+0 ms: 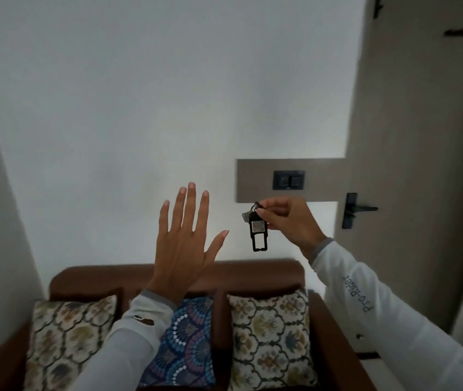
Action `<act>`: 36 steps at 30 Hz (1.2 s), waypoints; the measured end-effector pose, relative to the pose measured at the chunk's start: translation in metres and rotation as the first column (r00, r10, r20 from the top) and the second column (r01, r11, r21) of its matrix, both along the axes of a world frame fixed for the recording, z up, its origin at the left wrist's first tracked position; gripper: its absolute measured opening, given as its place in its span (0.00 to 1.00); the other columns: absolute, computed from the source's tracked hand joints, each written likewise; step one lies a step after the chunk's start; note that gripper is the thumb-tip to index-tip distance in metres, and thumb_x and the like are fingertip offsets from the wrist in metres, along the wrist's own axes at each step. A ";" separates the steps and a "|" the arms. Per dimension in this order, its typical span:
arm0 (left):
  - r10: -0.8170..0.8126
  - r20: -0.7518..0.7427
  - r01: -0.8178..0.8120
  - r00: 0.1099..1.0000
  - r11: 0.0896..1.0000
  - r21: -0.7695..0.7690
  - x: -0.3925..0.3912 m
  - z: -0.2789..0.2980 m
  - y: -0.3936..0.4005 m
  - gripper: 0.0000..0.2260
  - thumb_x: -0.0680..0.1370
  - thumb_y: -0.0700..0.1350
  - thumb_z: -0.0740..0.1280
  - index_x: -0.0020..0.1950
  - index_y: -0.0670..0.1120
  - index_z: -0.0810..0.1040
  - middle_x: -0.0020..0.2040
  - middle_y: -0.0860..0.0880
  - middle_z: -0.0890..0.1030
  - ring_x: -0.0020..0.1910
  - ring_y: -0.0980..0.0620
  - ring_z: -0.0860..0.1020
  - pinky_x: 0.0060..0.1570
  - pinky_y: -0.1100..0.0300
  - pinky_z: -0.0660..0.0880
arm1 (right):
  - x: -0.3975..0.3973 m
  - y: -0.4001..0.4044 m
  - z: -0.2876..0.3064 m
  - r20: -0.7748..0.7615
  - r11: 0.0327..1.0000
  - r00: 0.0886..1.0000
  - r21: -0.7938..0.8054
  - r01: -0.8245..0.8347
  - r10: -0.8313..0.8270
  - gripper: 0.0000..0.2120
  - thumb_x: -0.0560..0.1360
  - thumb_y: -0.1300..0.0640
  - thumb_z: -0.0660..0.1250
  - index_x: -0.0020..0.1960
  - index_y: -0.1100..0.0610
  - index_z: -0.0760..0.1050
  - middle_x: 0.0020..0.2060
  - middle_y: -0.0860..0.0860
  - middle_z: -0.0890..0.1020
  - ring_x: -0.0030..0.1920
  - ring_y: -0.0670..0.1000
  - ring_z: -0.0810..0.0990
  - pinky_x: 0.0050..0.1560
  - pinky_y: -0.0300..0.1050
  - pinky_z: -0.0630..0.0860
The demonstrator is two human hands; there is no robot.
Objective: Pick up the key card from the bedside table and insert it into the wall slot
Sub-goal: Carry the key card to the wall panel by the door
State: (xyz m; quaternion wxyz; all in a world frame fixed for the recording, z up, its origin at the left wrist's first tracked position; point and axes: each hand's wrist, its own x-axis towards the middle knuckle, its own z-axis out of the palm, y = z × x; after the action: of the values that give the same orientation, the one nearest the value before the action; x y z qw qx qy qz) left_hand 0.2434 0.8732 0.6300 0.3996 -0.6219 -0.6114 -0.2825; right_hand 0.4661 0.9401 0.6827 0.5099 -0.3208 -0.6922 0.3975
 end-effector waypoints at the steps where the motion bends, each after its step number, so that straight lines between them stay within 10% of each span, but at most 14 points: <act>1: -0.016 0.001 0.016 1.000 1.000 0.002 0.006 -0.002 0.017 0.35 0.85 0.65 0.48 0.84 0.41 0.58 0.84 0.35 0.59 0.83 0.36 0.59 0.78 0.32 0.63 | 0.008 0.012 -0.002 0.002 1.000 1.000 -0.004 0.015 -0.015 0.08 0.73 0.64 0.71 0.51 0.64 0.81 0.47 0.62 0.86 0.47 0.56 0.85 0.42 0.41 0.81; 9: -0.152 0.021 0.153 0.988 0.988 -0.020 0.042 -0.002 0.157 0.36 0.85 0.66 0.49 0.84 0.41 0.57 0.84 0.36 0.58 0.84 0.37 0.57 0.80 0.33 0.61 | 0.052 0.123 0.002 0.003 0.989 0.989 0.003 0.147 -0.147 0.04 0.73 0.65 0.71 0.47 0.59 0.81 0.43 0.59 0.86 0.38 0.46 0.85 0.38 0.35 0.81; 17: -0.200 0.007 0.200 0.980 0.980 -0.008 0.075 0.009 0.271 0.36 0.85 0.65 0.52 0.84 0.41 0.57 0.84 0.36 0.58 0.84 0.37 0.58 0.79 0.33 0.63 | 0.077 0.234 0.009 -0.032 0.980 0.980 -0.006 0.198 -0.198 0.06 0.73 0.64 0.71 0.50 0.62 0.81 0.46 0.63 0.86 0.48 0.59 0.85 0.51 0.51 0.83; 36: 0.066 0.002 -0.066 0.998 0.998 -0.021 0.153 0.021 0.480 0.34 0.84 0.63 0.56 0.81 0.39 0.64 0.81 0.35 0.66 0.81 0.36 0.65 0.75 0.35 0.71 | 0.145 0.502 0.033 -0.025 0.999 1.000 0.034 -0.008 0.009 0.05 0.74 0.67 0.69 0.49 0.67 0.79 0.41 0.58 0.82 0.40 0.49 0.81 0.42 0.46 0.83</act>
State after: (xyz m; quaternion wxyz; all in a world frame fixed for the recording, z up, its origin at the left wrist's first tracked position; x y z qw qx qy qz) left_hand 0.3966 1.3528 0.6506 0.4010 -0.6052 -0.6351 -0.2637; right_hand 0.6112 1.4416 0.7158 0.5222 -0.3043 -0.6936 0.3919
